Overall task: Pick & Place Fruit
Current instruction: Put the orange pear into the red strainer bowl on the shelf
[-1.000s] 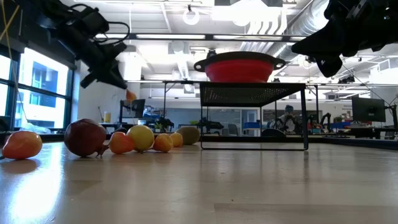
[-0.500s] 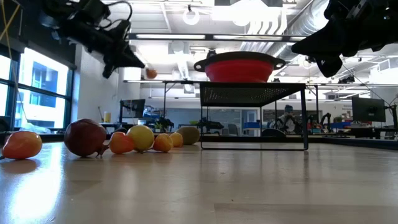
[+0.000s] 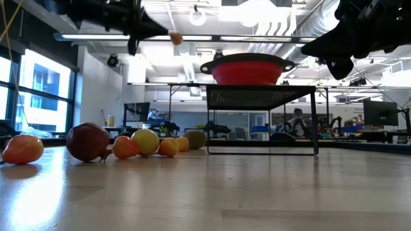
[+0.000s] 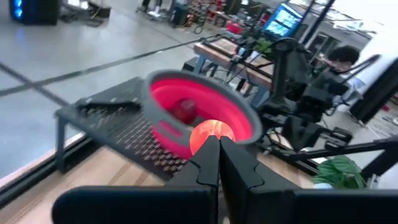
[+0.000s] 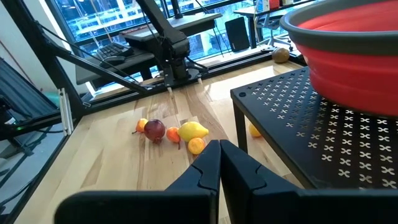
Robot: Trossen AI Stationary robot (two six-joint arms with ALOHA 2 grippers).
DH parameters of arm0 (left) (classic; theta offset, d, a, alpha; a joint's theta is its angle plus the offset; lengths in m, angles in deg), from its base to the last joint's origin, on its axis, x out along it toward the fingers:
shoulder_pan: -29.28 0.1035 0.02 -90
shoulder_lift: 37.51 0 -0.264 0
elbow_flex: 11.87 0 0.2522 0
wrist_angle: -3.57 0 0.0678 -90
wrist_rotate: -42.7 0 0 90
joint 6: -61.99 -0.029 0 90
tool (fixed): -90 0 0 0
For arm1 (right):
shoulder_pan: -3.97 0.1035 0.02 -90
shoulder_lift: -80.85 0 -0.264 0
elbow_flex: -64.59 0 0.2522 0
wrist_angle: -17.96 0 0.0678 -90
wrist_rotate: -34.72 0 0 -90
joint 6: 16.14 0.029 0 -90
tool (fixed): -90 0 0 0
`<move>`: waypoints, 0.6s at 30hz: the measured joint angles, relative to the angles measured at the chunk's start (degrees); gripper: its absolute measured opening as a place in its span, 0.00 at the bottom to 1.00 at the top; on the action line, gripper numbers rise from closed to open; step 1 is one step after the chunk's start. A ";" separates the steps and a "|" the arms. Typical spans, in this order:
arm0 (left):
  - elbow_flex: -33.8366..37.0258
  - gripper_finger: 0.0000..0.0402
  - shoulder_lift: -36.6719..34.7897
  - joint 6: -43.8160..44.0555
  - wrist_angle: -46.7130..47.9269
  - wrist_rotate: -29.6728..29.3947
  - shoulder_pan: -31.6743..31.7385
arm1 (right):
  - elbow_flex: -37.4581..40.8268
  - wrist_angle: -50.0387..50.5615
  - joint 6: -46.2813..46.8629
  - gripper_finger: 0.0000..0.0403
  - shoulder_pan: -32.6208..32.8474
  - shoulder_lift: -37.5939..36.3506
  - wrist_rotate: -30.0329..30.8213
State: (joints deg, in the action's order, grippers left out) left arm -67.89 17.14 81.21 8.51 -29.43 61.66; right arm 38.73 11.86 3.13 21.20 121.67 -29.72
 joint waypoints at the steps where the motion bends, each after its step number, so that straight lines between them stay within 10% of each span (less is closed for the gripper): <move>1: -0.69 0.00 0.00 -0.79 0.03 -1.05 -1.03 | 0.00 -0.02 0.00 0.00 0.00 0.01 0.00; 18: -8.72 0.00 6.55 -6.47 2.92 -12.88 -11.43 | 0.00 0.00 -0.02 0.00 -0.02 0.00 0.00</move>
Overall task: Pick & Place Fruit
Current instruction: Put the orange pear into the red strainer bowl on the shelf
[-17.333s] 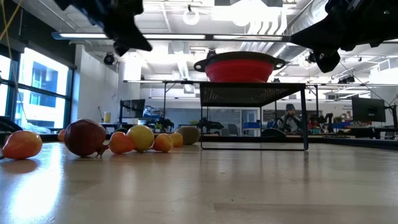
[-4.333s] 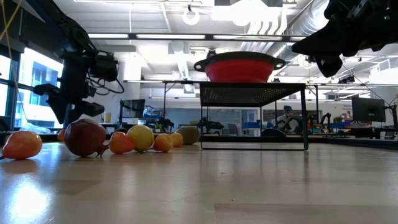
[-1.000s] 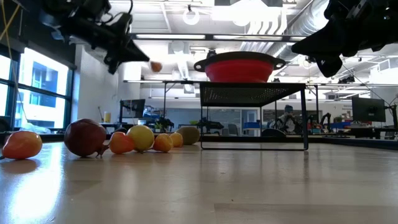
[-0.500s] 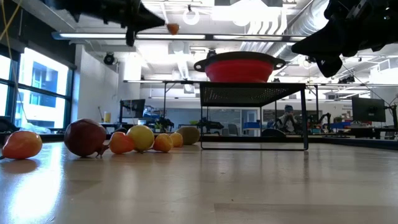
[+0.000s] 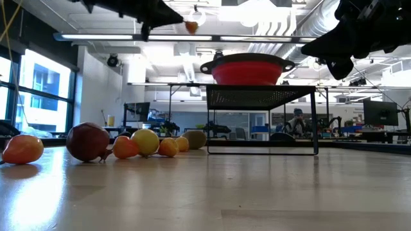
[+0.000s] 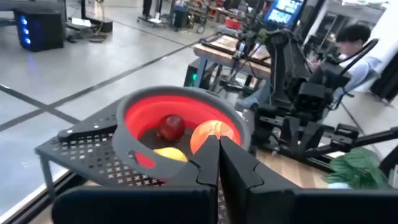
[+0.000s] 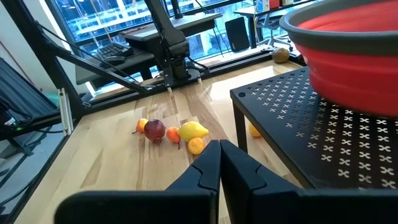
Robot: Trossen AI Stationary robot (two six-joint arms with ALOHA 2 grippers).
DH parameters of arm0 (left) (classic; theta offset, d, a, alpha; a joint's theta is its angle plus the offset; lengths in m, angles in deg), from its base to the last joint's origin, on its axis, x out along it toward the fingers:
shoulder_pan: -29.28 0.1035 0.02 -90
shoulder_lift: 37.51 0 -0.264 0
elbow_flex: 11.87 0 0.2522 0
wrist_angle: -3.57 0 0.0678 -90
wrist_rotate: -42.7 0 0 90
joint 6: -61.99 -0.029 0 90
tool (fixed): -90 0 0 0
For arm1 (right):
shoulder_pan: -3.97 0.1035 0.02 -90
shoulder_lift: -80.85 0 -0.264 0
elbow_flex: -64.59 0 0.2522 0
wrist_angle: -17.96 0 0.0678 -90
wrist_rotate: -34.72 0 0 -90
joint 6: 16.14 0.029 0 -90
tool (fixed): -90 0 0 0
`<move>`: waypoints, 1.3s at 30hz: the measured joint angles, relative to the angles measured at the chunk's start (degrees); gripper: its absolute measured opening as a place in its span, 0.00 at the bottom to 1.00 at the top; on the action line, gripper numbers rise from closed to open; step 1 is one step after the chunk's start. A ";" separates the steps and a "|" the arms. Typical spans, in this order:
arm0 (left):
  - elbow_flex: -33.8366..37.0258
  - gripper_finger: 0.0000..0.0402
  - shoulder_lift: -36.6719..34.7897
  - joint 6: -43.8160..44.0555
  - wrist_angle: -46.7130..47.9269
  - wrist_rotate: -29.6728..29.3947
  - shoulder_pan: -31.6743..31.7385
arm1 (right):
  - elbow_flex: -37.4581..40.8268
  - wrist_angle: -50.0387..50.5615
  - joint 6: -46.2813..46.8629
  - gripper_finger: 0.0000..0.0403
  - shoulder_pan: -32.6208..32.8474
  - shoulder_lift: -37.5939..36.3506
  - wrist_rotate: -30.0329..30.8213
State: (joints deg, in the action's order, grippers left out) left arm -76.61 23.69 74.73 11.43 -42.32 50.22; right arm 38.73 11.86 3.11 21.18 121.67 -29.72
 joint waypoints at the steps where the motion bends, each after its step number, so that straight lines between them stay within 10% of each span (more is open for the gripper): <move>1: -0.59 0.00 1.05 -0.76 0.01 -0.07 -0.26 | 0.00 0.04 0.00 0.00 0.02 0.00 -0.02; 39: -47.86 0.00 38.31 -16.11 24.02 -10.52 -1.79 | 0.00 2.95 0.54 0.00 0.00 0.00 -0.01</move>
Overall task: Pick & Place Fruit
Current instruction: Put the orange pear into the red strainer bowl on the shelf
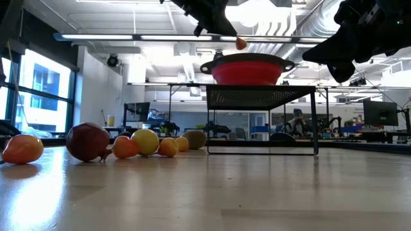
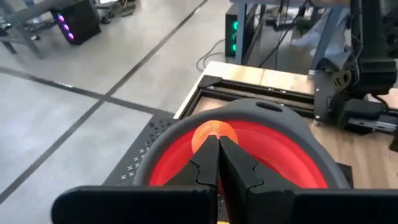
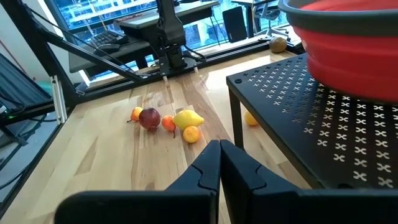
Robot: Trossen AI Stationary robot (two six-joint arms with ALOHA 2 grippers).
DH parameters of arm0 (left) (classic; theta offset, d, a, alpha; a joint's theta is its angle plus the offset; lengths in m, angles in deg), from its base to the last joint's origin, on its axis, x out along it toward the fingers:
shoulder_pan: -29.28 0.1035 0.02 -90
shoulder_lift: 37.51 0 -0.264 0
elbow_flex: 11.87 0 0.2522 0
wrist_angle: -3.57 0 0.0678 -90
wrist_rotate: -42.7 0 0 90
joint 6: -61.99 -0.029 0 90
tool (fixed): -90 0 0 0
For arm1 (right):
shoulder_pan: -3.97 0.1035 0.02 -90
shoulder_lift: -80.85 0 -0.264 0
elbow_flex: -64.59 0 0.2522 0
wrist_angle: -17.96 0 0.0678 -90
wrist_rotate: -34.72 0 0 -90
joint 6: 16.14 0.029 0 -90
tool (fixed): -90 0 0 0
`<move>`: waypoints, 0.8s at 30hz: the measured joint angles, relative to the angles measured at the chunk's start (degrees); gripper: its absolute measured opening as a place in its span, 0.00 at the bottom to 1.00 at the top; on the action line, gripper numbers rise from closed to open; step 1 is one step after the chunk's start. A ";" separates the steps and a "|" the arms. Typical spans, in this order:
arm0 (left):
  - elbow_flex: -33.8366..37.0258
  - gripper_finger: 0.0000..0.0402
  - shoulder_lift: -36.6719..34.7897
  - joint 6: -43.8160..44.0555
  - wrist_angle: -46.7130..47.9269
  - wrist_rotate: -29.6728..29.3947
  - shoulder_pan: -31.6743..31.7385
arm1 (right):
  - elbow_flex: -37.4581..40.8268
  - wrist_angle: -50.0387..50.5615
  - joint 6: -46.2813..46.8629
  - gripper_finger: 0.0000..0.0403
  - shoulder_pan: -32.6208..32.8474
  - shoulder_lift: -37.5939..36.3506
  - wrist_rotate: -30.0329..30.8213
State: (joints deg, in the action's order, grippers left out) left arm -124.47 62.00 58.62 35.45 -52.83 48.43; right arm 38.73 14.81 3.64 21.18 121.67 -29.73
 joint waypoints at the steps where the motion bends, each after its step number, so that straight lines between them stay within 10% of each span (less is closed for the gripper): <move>1: -1.46 0.00 0.75 -0.15 1.11 0.05 0.35 | 0.00 0.01 -0.03 0.00 0.02 0.02 0.00; 24: -7.26 0.00 9.55 5.81 12.97 5.17 5.21 | 0.00 0.41 -0.06 0.00 0.00 0.00 0.01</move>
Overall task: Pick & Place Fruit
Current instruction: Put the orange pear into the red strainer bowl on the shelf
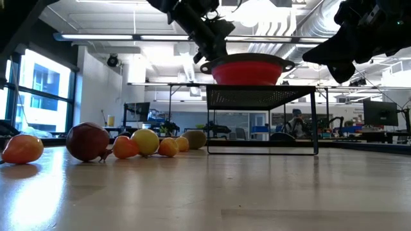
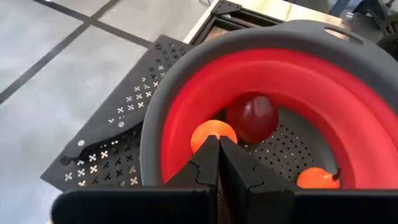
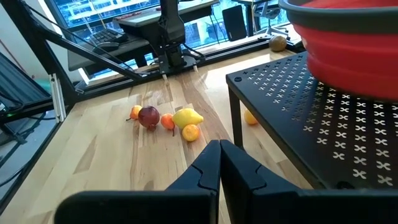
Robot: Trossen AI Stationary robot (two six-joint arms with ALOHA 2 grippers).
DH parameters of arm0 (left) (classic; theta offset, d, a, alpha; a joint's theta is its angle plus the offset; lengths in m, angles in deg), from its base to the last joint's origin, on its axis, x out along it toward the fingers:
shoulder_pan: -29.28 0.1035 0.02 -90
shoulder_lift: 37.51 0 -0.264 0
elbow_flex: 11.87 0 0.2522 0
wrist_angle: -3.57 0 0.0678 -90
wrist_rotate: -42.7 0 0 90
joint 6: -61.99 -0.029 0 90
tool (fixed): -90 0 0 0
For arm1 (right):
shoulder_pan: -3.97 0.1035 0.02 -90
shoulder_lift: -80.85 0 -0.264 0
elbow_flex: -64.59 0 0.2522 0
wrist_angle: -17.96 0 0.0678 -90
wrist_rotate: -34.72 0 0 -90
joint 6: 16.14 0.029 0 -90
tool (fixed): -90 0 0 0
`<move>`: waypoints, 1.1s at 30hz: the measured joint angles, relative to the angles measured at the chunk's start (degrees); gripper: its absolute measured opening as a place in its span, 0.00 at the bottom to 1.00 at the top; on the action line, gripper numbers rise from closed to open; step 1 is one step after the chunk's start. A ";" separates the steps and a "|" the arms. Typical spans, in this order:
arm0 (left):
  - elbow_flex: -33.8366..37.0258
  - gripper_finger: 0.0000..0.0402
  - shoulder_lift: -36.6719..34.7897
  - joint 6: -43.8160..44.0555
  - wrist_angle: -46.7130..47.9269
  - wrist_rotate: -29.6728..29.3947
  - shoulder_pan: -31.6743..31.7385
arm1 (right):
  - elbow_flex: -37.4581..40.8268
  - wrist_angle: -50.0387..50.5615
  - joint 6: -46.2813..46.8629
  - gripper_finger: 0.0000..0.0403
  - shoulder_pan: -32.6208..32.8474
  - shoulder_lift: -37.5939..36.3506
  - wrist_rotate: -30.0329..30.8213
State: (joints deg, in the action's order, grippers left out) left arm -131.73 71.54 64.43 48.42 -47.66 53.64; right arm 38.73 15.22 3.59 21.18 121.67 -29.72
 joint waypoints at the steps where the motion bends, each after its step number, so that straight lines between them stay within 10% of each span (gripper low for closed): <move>1: -0.01 0.00 -0.01 0.26 -0.05 0.00 0.00 | 0.00 0.02 0.00 0.00 0.02 0.02 0.00; 33: 0.13 0.00 4.15 1.06 -1.79 -0.79 -2.27 | 0.00 0.34 -0.03 0.00 0.00 0.00 -0.01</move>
State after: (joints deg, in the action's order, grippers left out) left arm -131.60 75.70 65.49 46.63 -48.45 51.37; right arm 38.73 15.56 3.56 21.18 121.67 -29.73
